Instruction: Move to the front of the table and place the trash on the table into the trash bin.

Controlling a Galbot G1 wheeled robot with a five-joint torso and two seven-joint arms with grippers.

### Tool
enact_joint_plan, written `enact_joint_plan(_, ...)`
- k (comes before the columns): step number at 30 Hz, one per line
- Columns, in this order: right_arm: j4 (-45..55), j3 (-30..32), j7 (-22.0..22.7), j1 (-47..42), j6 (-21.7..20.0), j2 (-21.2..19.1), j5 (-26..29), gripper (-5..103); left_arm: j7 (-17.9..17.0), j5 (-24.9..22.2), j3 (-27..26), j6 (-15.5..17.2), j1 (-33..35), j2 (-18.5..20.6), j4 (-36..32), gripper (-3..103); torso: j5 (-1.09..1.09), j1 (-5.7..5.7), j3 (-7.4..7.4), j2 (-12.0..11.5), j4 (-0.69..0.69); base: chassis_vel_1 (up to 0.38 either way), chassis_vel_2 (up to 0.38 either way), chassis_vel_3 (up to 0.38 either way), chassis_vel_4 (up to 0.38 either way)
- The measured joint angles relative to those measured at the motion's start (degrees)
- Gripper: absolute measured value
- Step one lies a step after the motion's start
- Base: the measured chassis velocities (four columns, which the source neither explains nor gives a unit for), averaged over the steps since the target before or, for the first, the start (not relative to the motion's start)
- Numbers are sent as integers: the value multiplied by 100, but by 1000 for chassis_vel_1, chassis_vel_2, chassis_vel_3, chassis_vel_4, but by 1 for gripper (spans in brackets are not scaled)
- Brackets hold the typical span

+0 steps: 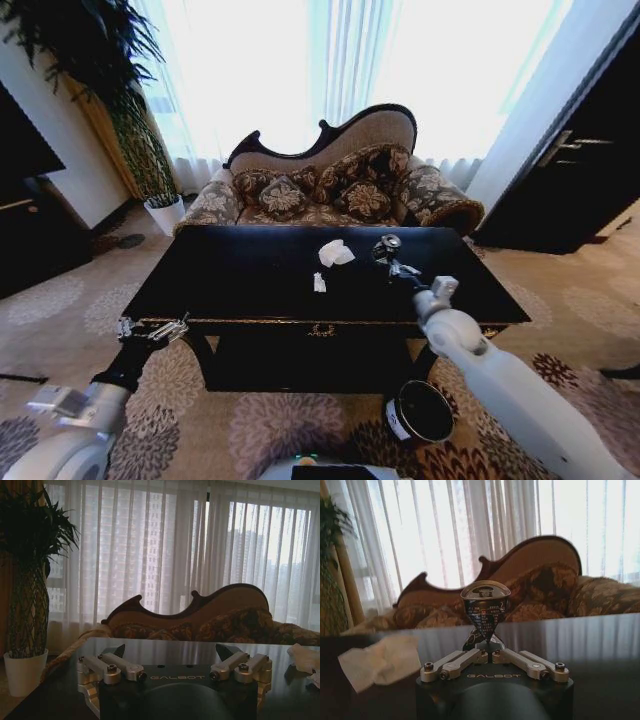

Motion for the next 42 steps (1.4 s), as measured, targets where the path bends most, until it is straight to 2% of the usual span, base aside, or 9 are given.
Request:
enact_joint_plan(4,472,614,-9,-615,42,101,34,0,0,0,0,0,0,0,0,100,-3,0,0,-1,3,0,0,0,0)
enact_joint_plan(8,1064,1956,-412,-1964,235,652,-130,0,-1,0,0,0,0,-1,0,100,-1,0,0,0,2,0,0,0,0)
enact_joint_plan(10,1139,2240,-535,-2225,328,778,-209,0,0,0,0,-1,0,0,-1,100,-2,0,0,0,0,0,0,0,0)
enact_joint_plan(12,1272,2967,-985,-3051,804,1243,-559,0,-1,0,0,-1,0,-1,-1,100,-2,-1,-1,0,0,0,0,0,0)
enact_joint_plan(14,1285,3150,-1153,-3378,1049,1434,-706,0,0,0,0,0,0,-1,-1,100,-1,-1,-1,0,0,0,0,0,0)
enact_joint_plan(16,1265,3392,-1471,-4016,1681,1969,-1196,0,0,0,0,-1,0,0,-1,100,-3,0,-1,0,-3,0,0,0,0)
enact_joint_plan(22,546,3256,-1736,-4438,2802,2882,-2199,0,0,0,0,-1,0,-1,-1,100,-1,-1,-1,0,2,0,0,0,0)
enact_joint_plan(32,-892,2778,-1823,-4526,3958,3379,-2639,0,0,0,0,-1,-1,-1,0,100,-2,0,0,0,0,0,0,0,0)
enact_joint_plan(42,-2147,2164,-1762,-4054,4140,3476,-2901,0,0,0,0,-1,0,-1,0,100,-2,0,0,0,1,0,0,0,0)
